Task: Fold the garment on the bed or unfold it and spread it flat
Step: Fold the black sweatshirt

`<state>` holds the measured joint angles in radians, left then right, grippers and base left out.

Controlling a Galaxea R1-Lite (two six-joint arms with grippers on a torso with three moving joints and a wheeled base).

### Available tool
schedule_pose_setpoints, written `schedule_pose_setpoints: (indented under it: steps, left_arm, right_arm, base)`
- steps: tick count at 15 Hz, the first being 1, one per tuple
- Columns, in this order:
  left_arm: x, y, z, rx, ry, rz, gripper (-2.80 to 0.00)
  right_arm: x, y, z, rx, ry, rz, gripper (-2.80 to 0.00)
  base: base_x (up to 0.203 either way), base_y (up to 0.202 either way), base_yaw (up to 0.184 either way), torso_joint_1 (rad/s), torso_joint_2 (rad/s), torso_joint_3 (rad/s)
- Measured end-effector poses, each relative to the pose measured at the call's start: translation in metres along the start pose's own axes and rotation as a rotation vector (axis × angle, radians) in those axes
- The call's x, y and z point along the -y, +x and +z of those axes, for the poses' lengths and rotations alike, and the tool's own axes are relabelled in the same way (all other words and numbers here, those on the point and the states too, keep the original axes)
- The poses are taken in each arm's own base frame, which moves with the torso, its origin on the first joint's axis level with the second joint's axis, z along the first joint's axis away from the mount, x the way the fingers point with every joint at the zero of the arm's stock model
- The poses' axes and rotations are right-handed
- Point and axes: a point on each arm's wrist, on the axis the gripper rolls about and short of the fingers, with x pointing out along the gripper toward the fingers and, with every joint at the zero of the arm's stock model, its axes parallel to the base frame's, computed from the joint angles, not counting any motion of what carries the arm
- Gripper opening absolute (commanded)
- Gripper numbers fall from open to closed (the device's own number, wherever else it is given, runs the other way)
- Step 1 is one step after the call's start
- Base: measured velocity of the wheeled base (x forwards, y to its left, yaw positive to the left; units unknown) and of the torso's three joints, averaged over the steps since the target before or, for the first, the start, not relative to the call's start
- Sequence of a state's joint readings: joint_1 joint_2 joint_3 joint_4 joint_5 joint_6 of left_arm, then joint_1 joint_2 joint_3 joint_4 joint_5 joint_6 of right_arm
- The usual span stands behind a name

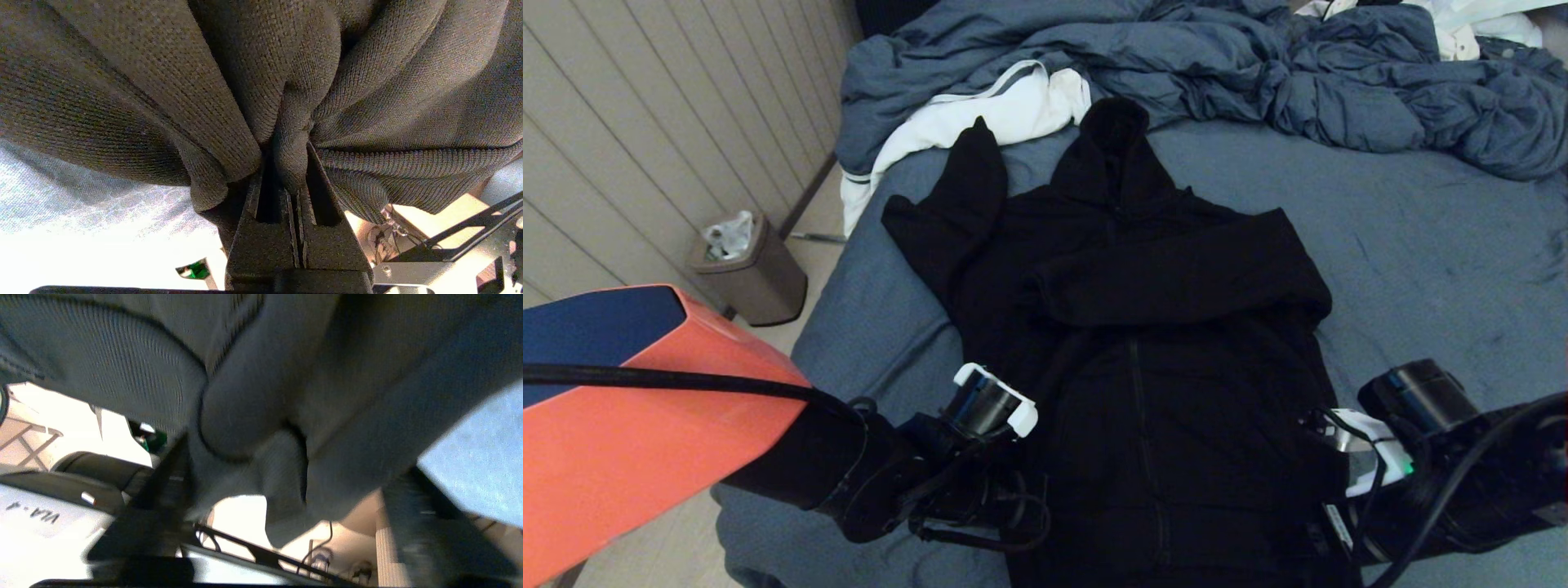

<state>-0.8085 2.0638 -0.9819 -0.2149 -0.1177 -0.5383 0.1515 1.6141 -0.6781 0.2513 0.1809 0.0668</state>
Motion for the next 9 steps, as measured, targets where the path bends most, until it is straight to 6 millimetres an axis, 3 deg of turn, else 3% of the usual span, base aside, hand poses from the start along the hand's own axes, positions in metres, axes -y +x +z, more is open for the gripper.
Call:
schedule_pose_setpoints:
  steps: [2, 3, 9]
  left_arm:
    - [0.0000, 0.0000, 0.0000, 0.000, 0.000, 0.000, -2.80]
    - [0.0000, 0.0000, 0.0000, 0.000, 0.000, 0.000, -2.80]
    - [0.0011, -0.0014, -0.0043, -0.008, 0.005, 0.000, -2.80]
  right_arm:
    - [0.0002, 0.0031, 0.0013, 0.018, -0.008, 0.002, -2.80]
    - [0.0001, 0.0040, 0.0005, 0.016, -0.012, 0.002, 0.00]
    - [0.0017, 0.0053, -0.0077, -0.004, -0.008, 0.000, 0.00]
  base:
    - [0.000, 0.000, 0.000, 0.000, 0.00, 0.000]
    - [0.000, 0.000, 0.000, 0.000, 0.00, 0.000]
    - [0.000, 0.000, 0.000, 0.000, 0.00, 0.000]
